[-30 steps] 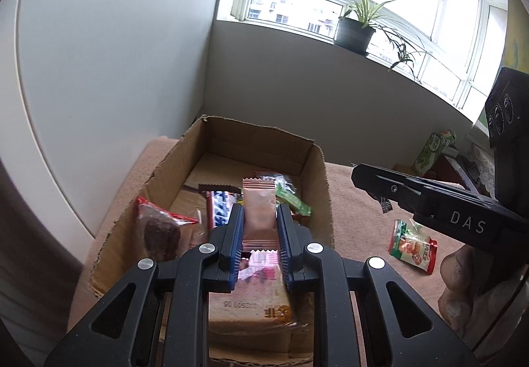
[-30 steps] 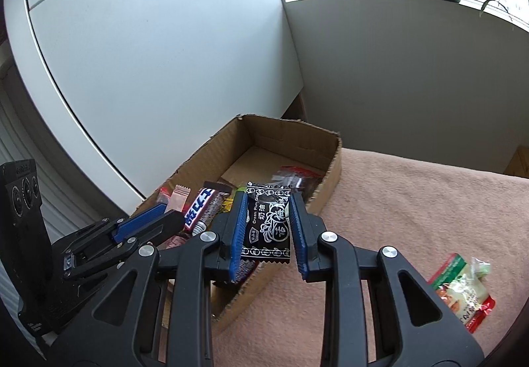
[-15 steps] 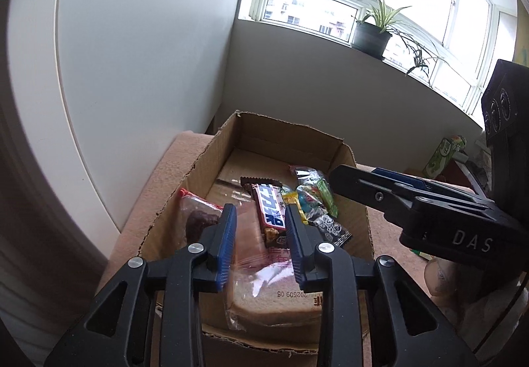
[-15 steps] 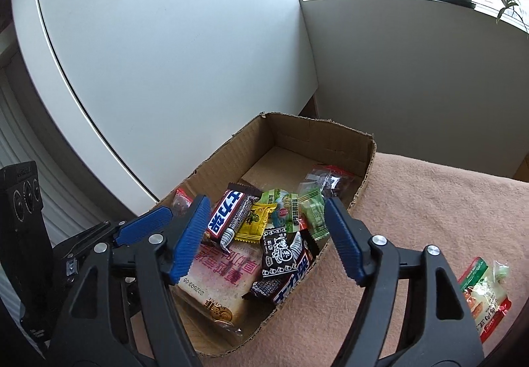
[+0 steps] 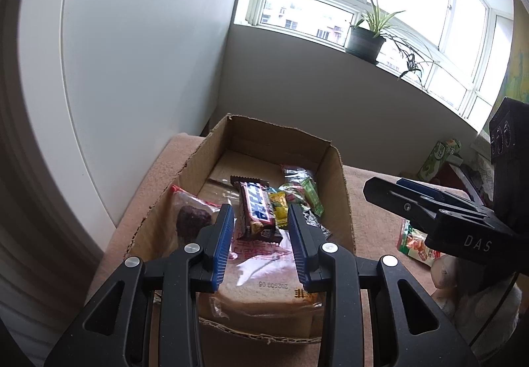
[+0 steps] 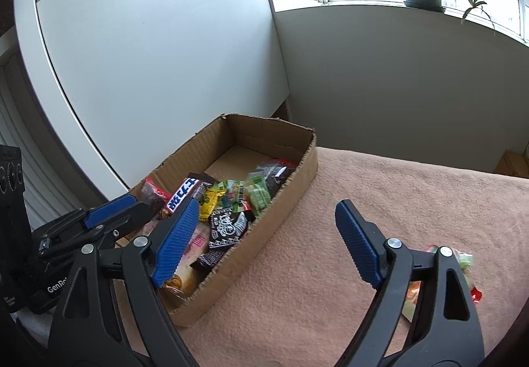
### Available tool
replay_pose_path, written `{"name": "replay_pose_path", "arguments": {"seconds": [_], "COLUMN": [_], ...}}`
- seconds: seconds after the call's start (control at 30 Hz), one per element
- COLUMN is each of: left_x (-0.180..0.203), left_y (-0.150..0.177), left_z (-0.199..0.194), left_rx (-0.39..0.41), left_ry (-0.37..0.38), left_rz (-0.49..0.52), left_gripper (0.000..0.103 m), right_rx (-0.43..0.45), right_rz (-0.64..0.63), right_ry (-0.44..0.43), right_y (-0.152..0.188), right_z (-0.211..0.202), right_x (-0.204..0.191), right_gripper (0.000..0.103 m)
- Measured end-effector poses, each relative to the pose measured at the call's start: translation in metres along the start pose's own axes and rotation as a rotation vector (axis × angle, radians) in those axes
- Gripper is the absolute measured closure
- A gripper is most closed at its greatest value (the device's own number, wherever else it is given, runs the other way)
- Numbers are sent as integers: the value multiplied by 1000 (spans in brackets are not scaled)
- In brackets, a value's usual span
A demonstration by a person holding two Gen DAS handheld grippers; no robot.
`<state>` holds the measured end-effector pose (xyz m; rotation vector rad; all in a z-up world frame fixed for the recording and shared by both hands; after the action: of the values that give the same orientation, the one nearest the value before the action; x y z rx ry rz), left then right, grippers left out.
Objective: Organize snacks
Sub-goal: 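Carry the pink and black-wrapped candies into the box and open both tools, then move both tools toward the red-and-green snack bag on the table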
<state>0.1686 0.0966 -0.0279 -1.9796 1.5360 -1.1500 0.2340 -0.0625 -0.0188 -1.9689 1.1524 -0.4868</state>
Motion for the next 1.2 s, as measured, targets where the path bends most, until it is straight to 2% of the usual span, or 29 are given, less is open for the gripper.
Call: {"name": "replay_pose_path", "arguments": {"seconds": [0.17,0.3,0.5,0.57,0.63,0.7,0.93,1.17,1.2], "left_x": [23,40,71,85,104,122,179,203,204], "left_y": [6,9,18,25,34,46,84,108,110], "left_z": [2,4,15,18,23,27,39,46,46], "left_rx": [-8,-8,-40,-56,-72,-92,-146,-179,-181], "left_ry": [22,34,60,70,81,88,102,107,103], "left_rz": [36,60,90,115,144,179,316,388,392], "left_gripper": [71,71,71,71,71,71,71,71,71], "right_rx": [-1,-34,-106,-119,-130,-136,-159,-176,-178], "right_rz": [1,14,136,181,210,220,251,270,275], "right_ry": [50,97,109,86,81,77,78,63,60], "right_y": [15,34,76,85,91,96,112,120,121], "right_z": [-20,-33,-43,-43,-44,-46,-50,-48,-47], "right_x": [32,71,134,150,162,171,186,192,192], "right_gripper": [16,16,16,23,36,42,43,44,47]}}
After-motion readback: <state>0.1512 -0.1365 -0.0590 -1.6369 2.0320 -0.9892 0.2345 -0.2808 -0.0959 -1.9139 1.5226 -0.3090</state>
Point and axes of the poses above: each gripper's, at about its wrist camera, not at the fingertips, and z roughly the way its jaws point, x to its right, y to its underside, the point moved 5 cm from there along z, roughly the way its jaws point, and after that the axes turned 12 degrees about -z, right-handed, at the moved point
